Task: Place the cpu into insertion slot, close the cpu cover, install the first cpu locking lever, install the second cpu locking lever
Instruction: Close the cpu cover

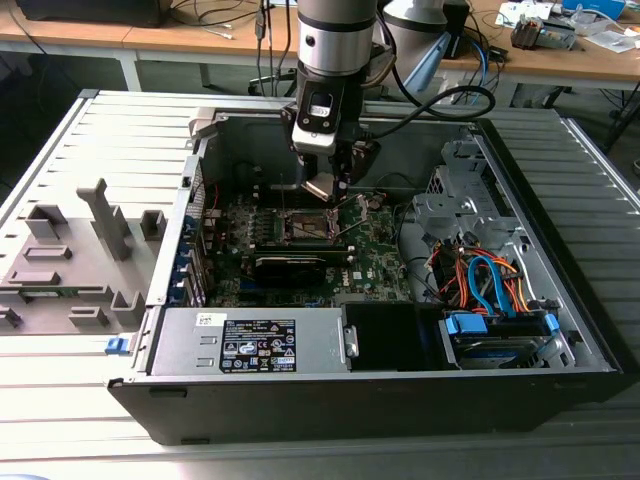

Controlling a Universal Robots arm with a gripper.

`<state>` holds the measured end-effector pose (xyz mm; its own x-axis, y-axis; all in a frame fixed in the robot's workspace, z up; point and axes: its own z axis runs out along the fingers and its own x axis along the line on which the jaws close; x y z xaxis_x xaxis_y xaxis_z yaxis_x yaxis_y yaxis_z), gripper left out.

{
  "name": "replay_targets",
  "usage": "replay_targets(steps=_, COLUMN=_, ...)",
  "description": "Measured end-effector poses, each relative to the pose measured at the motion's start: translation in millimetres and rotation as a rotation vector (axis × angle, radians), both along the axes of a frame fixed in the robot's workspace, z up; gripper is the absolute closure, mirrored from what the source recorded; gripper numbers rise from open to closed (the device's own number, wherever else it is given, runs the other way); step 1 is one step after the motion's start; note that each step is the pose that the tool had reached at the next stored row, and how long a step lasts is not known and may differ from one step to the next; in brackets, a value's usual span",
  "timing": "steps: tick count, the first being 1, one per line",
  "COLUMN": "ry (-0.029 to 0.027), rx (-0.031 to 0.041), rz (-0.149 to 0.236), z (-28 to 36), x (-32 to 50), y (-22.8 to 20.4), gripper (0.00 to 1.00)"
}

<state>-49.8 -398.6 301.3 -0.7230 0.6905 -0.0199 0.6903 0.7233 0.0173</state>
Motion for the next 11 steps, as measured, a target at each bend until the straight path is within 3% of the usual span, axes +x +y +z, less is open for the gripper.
replay_targets(steps=11, ry=-0.0001, rx=0.0, rz=-0.021, z=-0.7, x=0.0, y=0.0, gripper=0.45)
